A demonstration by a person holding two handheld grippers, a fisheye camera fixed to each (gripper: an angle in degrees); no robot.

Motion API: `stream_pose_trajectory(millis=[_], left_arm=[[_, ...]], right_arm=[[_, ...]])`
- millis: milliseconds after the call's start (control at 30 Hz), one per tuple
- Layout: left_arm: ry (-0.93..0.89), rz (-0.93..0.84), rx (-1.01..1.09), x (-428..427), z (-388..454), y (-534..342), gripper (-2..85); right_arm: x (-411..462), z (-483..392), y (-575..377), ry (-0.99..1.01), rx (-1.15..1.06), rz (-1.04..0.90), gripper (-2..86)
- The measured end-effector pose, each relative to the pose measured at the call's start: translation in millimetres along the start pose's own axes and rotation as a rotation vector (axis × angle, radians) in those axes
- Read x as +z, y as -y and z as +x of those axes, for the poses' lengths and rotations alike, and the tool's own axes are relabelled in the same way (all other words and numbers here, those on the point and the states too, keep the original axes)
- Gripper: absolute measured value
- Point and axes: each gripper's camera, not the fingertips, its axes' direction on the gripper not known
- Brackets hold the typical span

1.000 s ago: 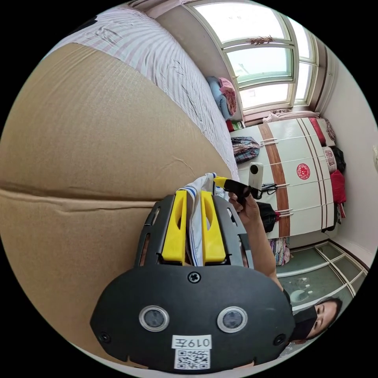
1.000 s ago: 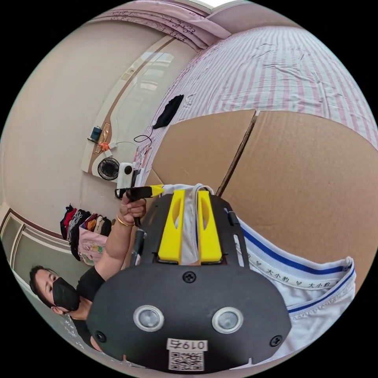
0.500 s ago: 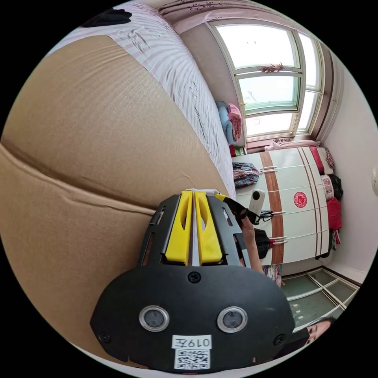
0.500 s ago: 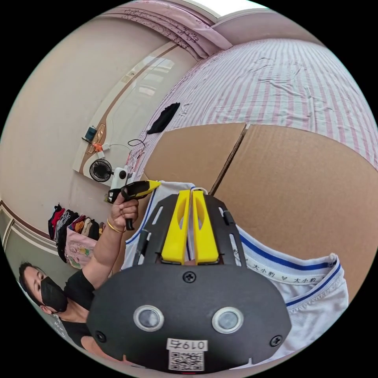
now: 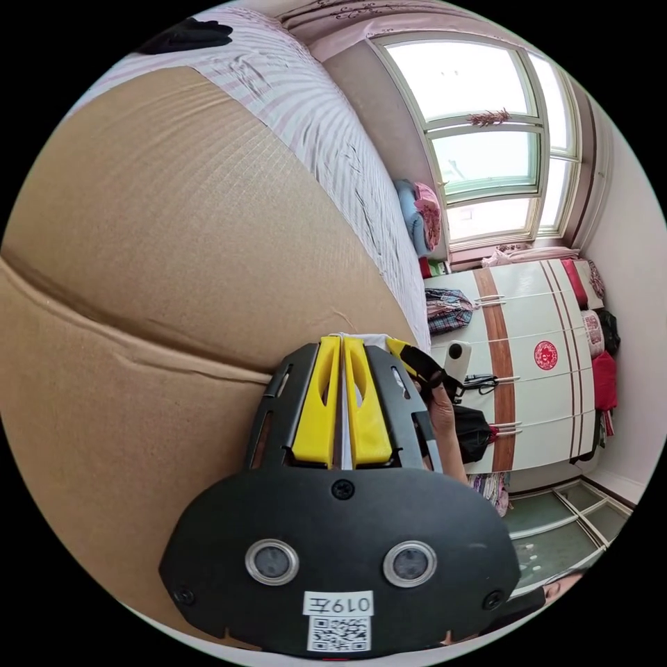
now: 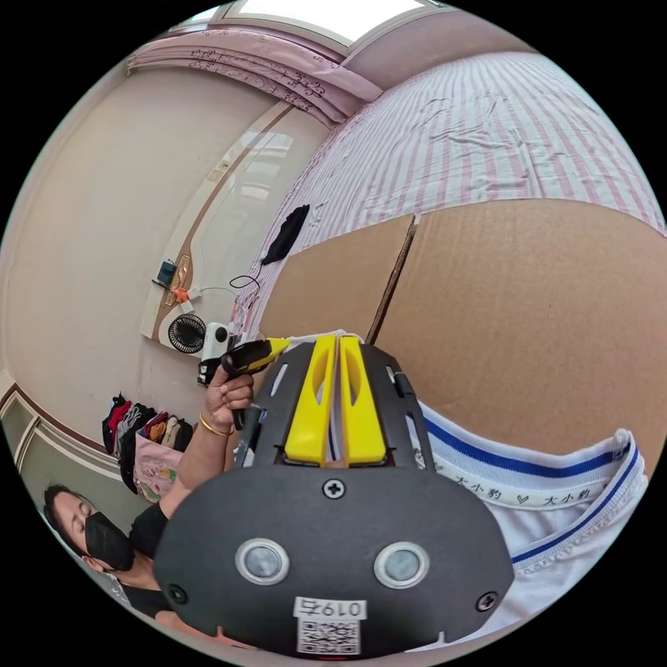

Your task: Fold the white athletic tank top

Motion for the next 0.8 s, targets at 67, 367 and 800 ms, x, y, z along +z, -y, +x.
stream_pose_trajectory(millis=[67,367,800], left_arm=[[0.022,-0.008,0.006,3,2,2,1.3],[0.064,-0.024,0.017,11,15,4,1.3],[0.13,-0.059,0.042,23,37,16,1.6]], right_arm=[[-1,3,-3,0.002,0.012,-0.005,-0.1],[-17,-2,-9,-0.034,0.029,-0.01,-0.3],[-44,-18,-14,-0.017,0.008,-0.016,2.2]])
